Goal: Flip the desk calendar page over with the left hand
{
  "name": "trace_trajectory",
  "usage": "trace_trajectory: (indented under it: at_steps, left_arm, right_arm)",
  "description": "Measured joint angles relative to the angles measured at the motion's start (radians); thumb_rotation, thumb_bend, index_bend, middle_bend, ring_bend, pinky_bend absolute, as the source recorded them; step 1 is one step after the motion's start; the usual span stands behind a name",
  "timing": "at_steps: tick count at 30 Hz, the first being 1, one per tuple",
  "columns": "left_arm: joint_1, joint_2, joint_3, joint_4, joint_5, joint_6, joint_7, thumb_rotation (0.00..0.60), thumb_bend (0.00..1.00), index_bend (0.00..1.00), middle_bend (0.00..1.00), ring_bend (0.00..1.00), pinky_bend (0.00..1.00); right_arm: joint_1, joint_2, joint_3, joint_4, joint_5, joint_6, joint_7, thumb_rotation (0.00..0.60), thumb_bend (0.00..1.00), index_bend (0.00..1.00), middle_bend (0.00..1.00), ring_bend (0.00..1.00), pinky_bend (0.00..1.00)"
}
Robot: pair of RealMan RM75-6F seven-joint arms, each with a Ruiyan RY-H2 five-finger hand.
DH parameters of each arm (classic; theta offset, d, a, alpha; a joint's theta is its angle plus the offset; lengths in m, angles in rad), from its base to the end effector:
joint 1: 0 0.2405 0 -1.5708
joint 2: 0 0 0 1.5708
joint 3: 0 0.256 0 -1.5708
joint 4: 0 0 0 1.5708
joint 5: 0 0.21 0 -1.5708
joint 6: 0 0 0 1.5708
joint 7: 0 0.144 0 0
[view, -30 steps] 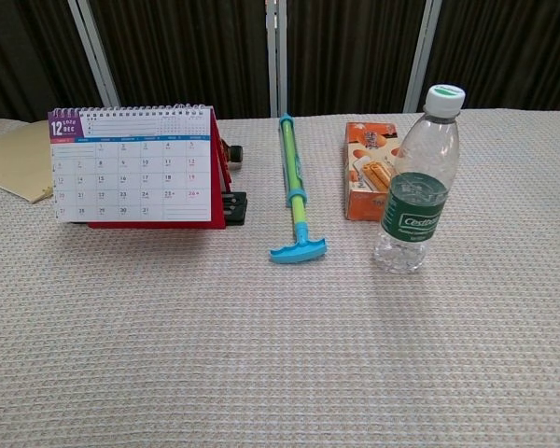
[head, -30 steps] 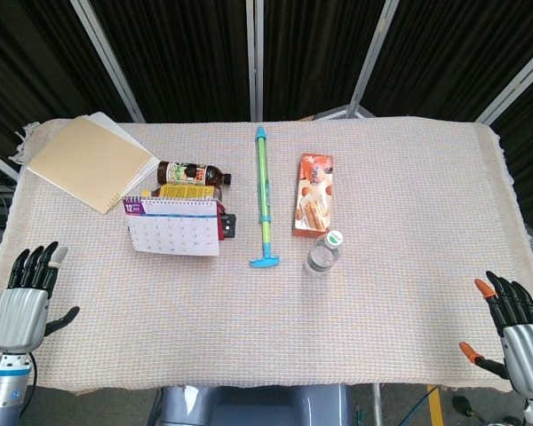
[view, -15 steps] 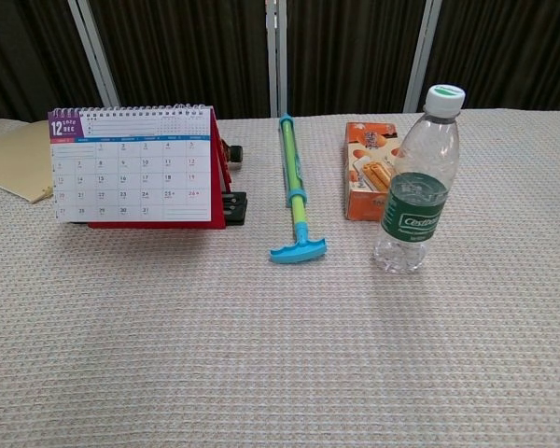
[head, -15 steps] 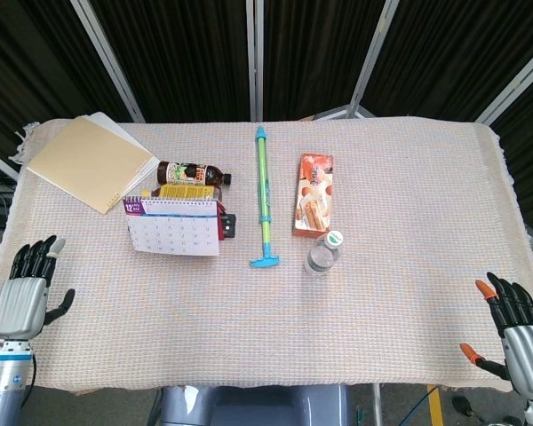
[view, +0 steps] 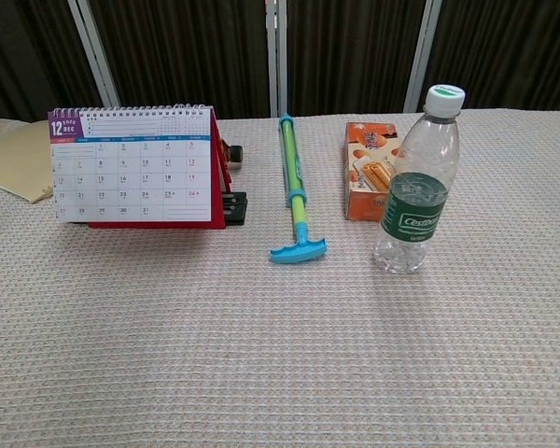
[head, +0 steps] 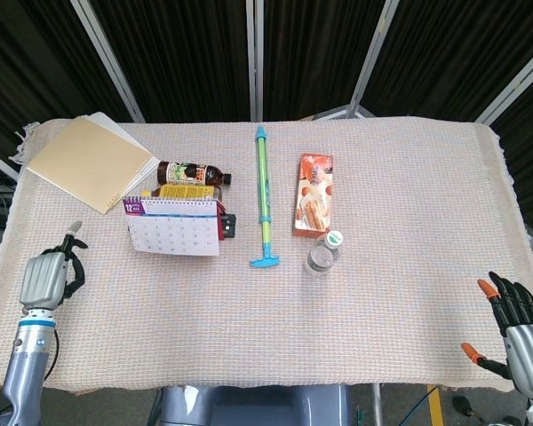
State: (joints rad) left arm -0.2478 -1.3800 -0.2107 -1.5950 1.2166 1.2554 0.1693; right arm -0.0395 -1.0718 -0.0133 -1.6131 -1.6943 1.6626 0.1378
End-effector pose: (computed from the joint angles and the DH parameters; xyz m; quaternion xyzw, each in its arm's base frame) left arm -0.2801 0.2556 0.0777 -0.5533 -0.4737 -0.3916 0.5622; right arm -0.3019 -0.1279 0.1769 0.5881 -0.3819 0.4490 0.5538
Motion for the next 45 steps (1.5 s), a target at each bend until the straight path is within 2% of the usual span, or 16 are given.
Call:
trace_trajectory:
  at_steps: [6,16,23,34,45]
  left_arm:
    - [-0.054,0.006,-0.036,-0.05,-0.135,-0.114,0.014,0.6,0.85,0.0,0.57,0.6,0.52]
    - [-0.157,-0.004,-0.061,-0.077,-0.4,-0.234,0.094,0.6,0.85,0.0,0.57,0.6,0.52]
    - [-0.214,-0.022,-0.06,-0.059,-0.496,-0.289,0.112,0.6,0.88,0.0,0.59,0.61,0.53]
    - [-0.242,-0.004,-0.035,-0.08,-0.503,-0.346,0.066,0.6,0.91,0.05,0.6,0.62,0.53]
    - [-0.21,0.078,-0.032,-0.16,-0.345,-0.373,-0.101,0.6,0.91,0.06,0.6,0.62,0.53]
  right_arm:
    - [0.0,0.003,0.001,0.0,0.003,0.001,0.01,0.6,0.07,0.0,0.0,0.0,0.0]
    - [-0.004,0.011,0.003,0.002,0.01,0.006,0.032,0.6,0.07,0.0,0.0,0.0,0.0]
    - [-0.005,0.014,0.005,0.001,0.011,0.009,0.036,0.6,0.07,0.0,0.0,0.0,0.0]
    - [-0.007,0.013,0.003,0.0,0.005,0.013,0.034,0.6,0.07,0.0,0.0,0.0,0.0]
    - [-0.009,0.009,0.001,-0.004,0.002,0.014,0.023,0.6,0.07,0.0,0.0,0.0,0.0]
